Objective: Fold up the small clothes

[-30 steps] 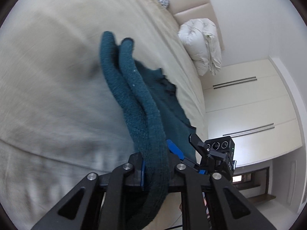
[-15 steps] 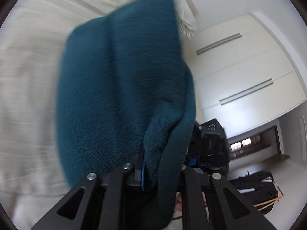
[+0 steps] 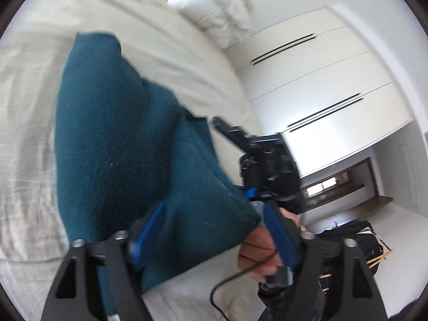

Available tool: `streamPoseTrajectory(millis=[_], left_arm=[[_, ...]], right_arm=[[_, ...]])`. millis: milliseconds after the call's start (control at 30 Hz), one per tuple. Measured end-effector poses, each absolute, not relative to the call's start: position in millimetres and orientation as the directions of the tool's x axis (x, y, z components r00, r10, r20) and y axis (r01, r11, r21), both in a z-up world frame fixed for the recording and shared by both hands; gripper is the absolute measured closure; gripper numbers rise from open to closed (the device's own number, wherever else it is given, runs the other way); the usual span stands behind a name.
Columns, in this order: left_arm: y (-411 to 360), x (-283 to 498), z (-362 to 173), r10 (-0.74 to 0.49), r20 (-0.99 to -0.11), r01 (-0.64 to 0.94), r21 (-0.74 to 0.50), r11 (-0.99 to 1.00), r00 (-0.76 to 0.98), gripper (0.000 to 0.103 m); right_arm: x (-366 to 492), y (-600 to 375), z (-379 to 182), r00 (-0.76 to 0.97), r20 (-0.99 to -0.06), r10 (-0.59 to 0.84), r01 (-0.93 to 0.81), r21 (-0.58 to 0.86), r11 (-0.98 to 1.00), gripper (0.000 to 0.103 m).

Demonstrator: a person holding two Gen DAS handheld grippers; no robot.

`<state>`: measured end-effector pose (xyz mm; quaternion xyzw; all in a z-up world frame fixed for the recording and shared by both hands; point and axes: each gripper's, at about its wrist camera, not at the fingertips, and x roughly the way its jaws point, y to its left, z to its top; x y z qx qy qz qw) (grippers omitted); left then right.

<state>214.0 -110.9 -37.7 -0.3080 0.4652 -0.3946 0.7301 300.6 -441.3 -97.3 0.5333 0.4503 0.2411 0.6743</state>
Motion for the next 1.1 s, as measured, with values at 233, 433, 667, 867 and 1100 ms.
streamPoseTrajectory(millis=[233,433,667,867,1100], left_arm=[[-91,192,-61,-0.861,-0.45,0.227,-0.836,0.499,0.236,0.022],[-78,179,-70,-0.867,-0.438,0.206,-0.849,0.486,0.239,0.023],[-70,168,-64,-0.858,-0.454,0.233,-0.831,0.505,0.241,0.023],[-74,176,-67,-0.846,-0.474,0.226,-0.821,0.524,0.243,0.023],[-86,183,-65,-0.839,-0.488,0.238,-0.809,0.538,0.239,0.023]], right_arm=[[316,-425,-90,0.404,-0.498,0.767,0.141,0.863,0.486,0.027],[323,-388,-76,0.331,-0.692,0.641,0.041,0.689,0.723,0.056],[324,-389,-67,0.386,-0.758,0.525,0.004,0.571,0.821,0.09],[322,-408,-48,0.444,-0.753,0.485,-0.004,0.539,0.842,0.09],[309,-439,-50,0.465,-0.753,0.466,0.046,0.546,0.837,0.091]])
